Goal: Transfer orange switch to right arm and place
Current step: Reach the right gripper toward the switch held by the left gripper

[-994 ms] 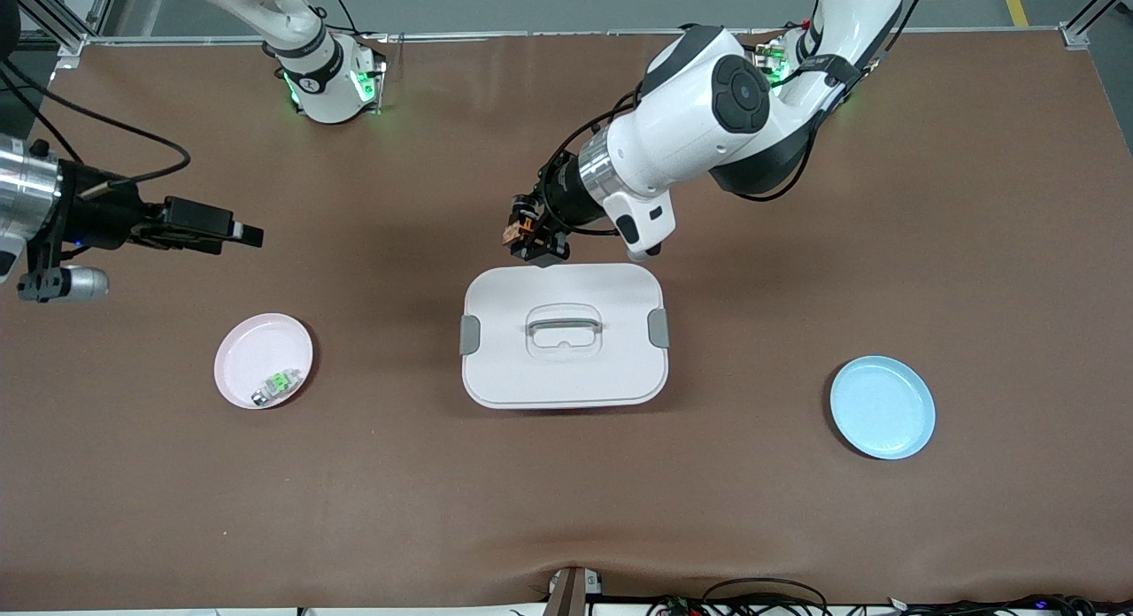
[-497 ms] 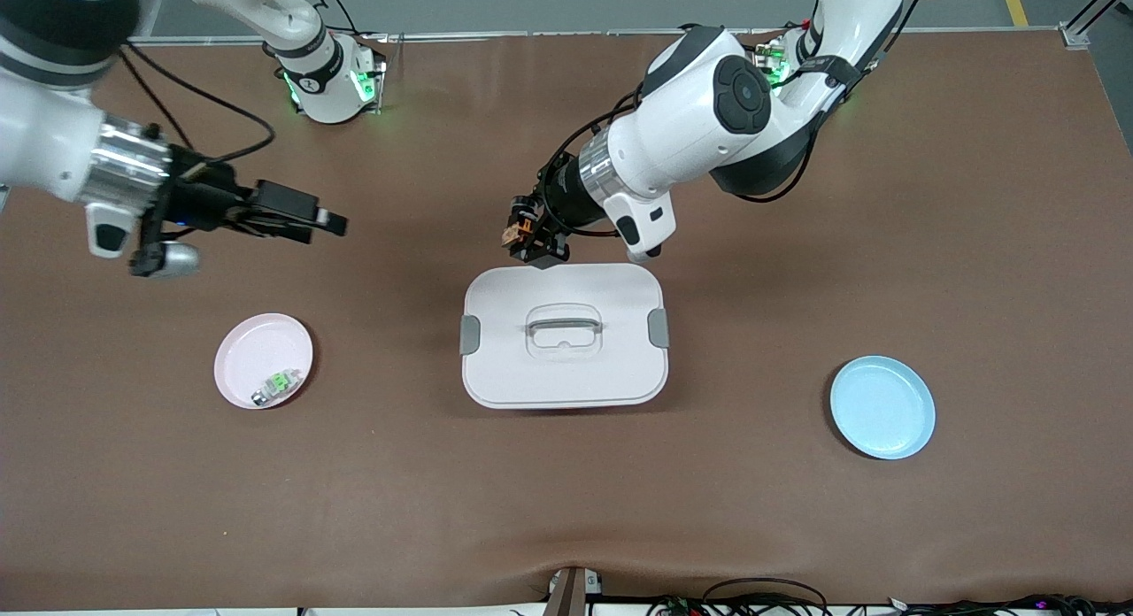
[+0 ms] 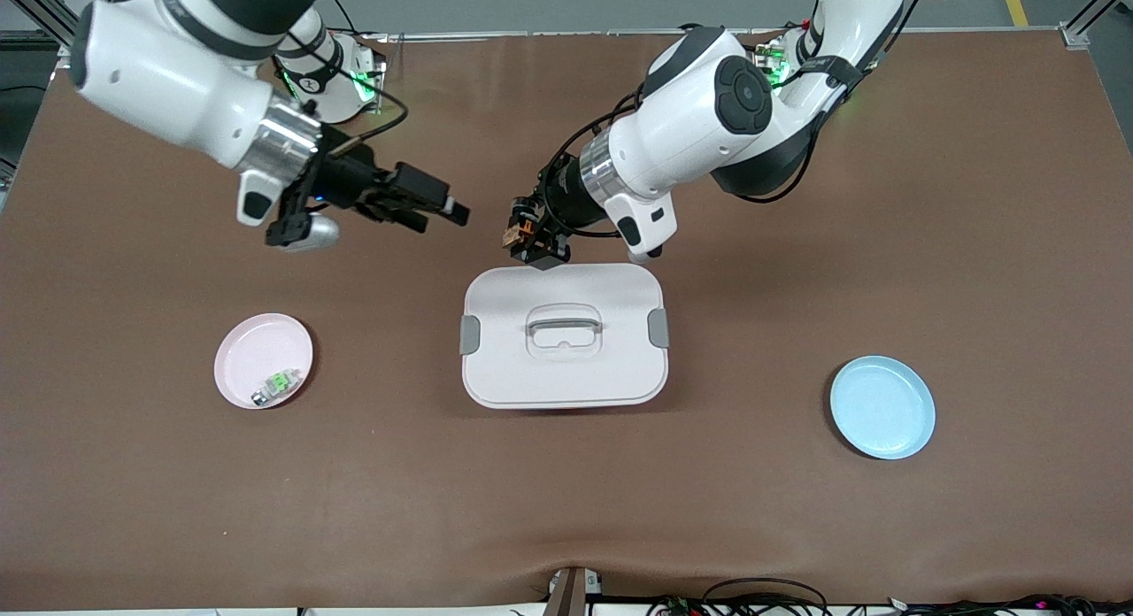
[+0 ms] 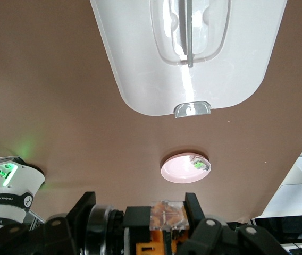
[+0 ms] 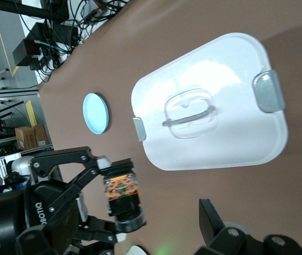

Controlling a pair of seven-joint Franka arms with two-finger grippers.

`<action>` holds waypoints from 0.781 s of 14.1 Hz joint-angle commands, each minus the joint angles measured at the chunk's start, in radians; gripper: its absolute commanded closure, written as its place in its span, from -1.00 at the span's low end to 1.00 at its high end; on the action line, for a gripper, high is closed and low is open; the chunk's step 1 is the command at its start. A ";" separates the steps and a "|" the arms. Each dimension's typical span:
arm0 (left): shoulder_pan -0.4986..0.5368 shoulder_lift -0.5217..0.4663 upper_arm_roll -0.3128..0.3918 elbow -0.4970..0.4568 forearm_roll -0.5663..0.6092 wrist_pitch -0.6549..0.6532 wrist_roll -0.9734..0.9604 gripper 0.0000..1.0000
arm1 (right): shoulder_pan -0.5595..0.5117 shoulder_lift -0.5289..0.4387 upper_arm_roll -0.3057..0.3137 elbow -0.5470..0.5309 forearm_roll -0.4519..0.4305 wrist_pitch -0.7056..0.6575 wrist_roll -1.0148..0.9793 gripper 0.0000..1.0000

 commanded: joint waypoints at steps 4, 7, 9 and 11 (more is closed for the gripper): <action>-0.010 0.000 0.005 0.017 0.022 0.026 -0.021 0.82 | 0.114 -0.010 -0.013 -0.114 0.022 0.201 0.022 -1.00; -0.008 -0.002 0.005 0.017 0.023 0.026 -0.021 0.82 | 0.153 0.008 -0.013 -0.121 0.101 0.267 0.033 -1.00; -0.008 -0.002 0.005 0.017 0.030 0.026 -0.021 0.82 | 0.163 0.020 -0.013 -0.119 0.108 0.282 0.033 -1.00; -0.008 -0.002 0.005 0.017 0.031 0.026 -0.021 0.82 | 0.176 0.031 -0.014 -0.119 0.108 0.295 0.028 -1.00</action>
